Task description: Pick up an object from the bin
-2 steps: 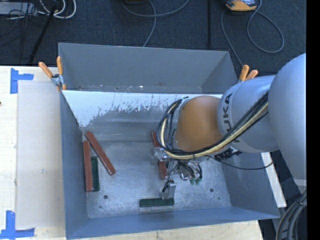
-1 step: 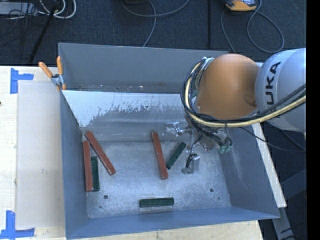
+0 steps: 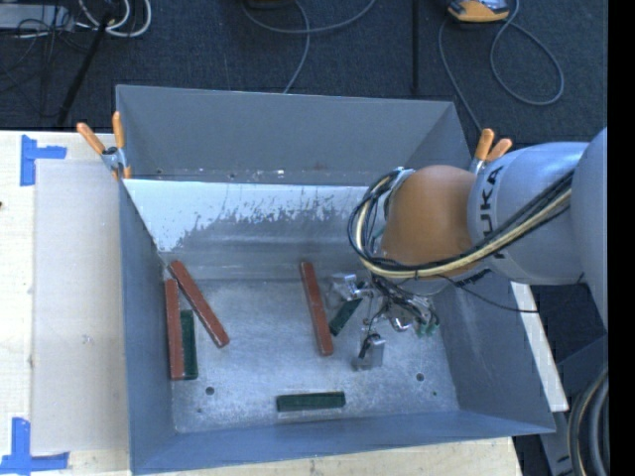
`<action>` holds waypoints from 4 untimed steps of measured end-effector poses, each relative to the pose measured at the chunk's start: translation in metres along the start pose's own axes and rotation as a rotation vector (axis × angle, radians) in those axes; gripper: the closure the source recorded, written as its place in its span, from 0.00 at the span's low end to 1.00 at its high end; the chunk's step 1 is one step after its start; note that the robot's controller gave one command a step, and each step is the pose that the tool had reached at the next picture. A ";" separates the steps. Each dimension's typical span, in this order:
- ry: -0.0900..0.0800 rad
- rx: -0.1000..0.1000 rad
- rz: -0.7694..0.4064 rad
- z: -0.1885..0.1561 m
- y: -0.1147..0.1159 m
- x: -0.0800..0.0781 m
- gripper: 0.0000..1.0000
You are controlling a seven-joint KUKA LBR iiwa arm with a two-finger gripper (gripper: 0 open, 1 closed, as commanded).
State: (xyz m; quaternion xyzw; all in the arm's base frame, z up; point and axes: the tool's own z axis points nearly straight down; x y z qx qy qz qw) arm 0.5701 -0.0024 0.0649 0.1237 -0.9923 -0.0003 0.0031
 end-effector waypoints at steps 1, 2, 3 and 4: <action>-0.006 0.000 0.001 -0.005 0.000 -0.002 1.00; -0.006 0.000 0.002 -0.005 0.000 -0.002 0.00; -0.007 0.005 -0.046 -0.005 -0.099 0.020 0.00; -0.008 0.001 -0.049 -0.005 -0.094 0.018 1.00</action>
Offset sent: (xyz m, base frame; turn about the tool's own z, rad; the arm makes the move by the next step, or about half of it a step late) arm 0.0000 0.0000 0.0000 0.0000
